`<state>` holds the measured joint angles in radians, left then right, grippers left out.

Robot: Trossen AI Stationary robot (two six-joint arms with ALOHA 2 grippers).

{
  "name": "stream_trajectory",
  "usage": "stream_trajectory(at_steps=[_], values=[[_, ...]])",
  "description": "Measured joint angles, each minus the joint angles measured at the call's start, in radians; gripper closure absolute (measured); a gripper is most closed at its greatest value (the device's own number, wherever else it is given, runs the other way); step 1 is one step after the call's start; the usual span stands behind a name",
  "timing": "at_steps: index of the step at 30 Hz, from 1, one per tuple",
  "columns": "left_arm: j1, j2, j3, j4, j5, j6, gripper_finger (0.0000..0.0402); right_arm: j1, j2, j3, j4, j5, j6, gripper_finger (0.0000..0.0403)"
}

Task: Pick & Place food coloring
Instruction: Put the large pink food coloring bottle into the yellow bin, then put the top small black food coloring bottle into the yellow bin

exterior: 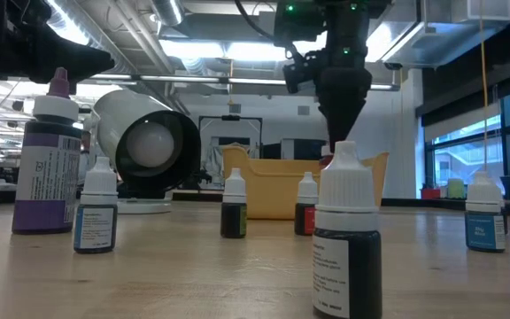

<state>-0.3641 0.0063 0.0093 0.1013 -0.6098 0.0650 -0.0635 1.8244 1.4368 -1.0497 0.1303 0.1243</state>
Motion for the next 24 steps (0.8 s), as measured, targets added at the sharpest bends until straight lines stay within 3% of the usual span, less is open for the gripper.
stream_trajectory(at_steps=[7,14,20,24], values=[[0.0,0.0,0.0,0.0,0.0,0.0,0.0313,0.001,-0.02,0.015,-0.027,0.032,0.003,0.0208],[0.0,0.0,0.0,0.0,0.0,0.0,0.0313,0.018,-0.078,0.145,-0.091,0.056,0.027,0.0208],[0.0,0.0,0.0,0.0,0.0,0.0,0.0313,0.148,-0.155,0.211,-0.096,-0.09,0.065,0.0208],[0.0,0.0,0.0,0.0,0.001,0.0,0.0313,0.286,-0.166,0.211,-0.127,-0.098,0.148,0.0208]])
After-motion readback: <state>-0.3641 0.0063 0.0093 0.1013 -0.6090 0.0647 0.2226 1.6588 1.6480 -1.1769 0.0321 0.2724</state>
